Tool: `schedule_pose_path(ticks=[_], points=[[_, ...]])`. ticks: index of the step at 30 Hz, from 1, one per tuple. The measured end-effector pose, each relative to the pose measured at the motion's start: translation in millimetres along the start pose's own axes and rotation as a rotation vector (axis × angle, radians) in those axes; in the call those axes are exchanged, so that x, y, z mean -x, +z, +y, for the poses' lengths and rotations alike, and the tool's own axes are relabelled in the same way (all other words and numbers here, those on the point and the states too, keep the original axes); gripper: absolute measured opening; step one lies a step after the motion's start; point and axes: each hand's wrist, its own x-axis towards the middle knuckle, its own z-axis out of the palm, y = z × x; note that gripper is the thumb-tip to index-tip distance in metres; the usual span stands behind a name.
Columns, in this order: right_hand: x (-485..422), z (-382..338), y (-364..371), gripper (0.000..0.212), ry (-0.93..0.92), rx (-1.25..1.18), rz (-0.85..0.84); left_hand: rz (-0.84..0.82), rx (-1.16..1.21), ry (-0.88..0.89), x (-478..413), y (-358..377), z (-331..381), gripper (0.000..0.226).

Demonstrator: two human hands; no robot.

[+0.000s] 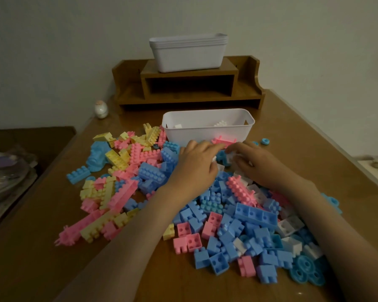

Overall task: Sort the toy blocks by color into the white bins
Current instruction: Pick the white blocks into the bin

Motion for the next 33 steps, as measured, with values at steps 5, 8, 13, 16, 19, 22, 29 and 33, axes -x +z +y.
schedule_pose_path(ticks=[5,8,13,16,19,22,29,33], points=[[-1,0,0,0.015,0.078,-0.025,-0.106,-0.204,-0.104,-0.041,1,3,1,0.038],[-2,-3,-2,0.015,0.091,-0.019,-0.182,-0.195,-0.102,-0.065,-1,2,-1,0.033],[-1,-6,-5,0.015,0.130,-0.040,-0.218,-0.146,-0.036,-0.136,-2,-1,-3,0.020],[-2,-7,-4,0.010,0.159,-0.041,-0.203,-0.077,-0.074,-0.094,0,-1,-3,0.015],[-2,-9,-4,0.007,0.184,-0.053,-0.173,-0.013,-0.129,-0.042,2,-1,-3,0.014],[-1,-10,-6,0.005,0.178,-0.099,-0.122,0.055,-0.135,-0.011,2,-2,-3,0.014],[-2,2,-5,0.025,0.220,-0.047,-0.202,0.114,-0.069,0.060,-7,-6,-3,0.013],[-1,-1,-8,0.024,0.229,-0.018,-0.210,0.136,0.016,0.018,-6,-11,-3,0.018]])
